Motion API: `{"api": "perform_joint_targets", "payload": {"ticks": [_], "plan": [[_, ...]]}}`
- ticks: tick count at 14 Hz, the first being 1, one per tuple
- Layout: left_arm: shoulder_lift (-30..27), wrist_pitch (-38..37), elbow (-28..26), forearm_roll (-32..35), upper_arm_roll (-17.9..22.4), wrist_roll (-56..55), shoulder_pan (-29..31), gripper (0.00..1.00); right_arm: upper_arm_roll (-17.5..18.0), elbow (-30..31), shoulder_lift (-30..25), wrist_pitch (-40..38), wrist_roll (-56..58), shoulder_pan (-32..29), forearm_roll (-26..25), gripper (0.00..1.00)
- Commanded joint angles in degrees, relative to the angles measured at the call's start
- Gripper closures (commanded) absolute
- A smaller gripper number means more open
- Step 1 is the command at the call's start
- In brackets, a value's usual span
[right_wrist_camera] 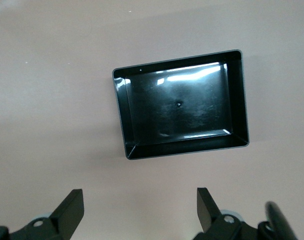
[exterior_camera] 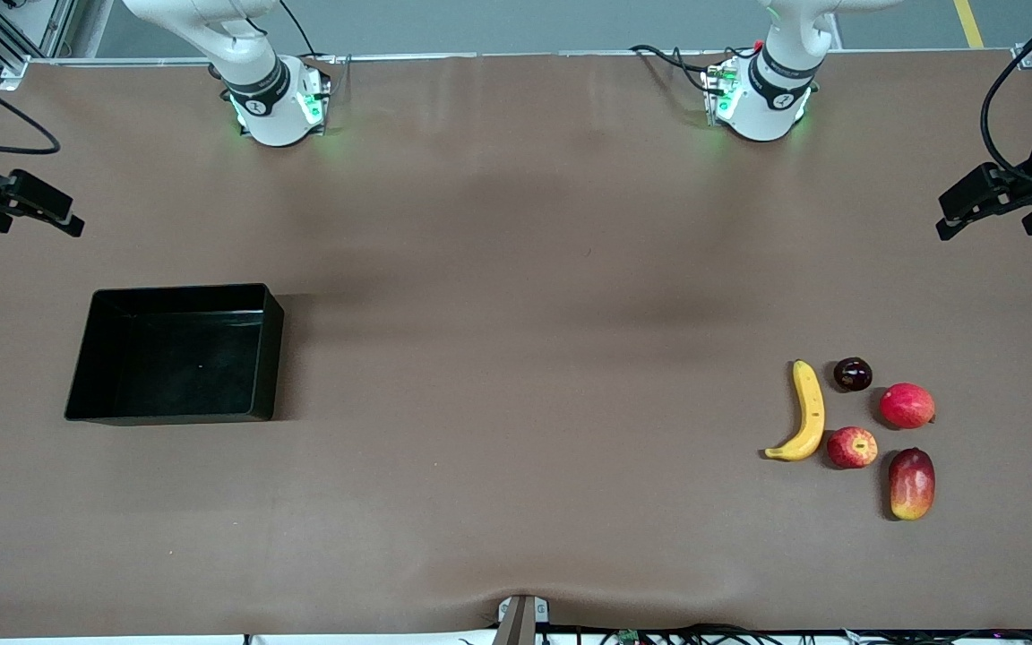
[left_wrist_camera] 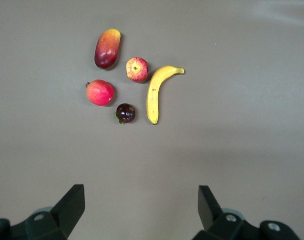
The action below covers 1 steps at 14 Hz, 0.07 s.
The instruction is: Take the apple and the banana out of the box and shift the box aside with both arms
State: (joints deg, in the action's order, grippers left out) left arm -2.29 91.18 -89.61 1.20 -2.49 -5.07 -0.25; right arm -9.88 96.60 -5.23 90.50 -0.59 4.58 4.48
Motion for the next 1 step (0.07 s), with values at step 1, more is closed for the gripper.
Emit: {"api": "perform_joint_targets", "payload": {"ticks": [1], "plan": [[0.26, -1.96, 1.02, 1.09, 0.12, 0.33, -0.55, 0.00, -0.94, -1.42, 0.31, -1.29, 1.38, -0.10, 2.20, 0.00]]}}
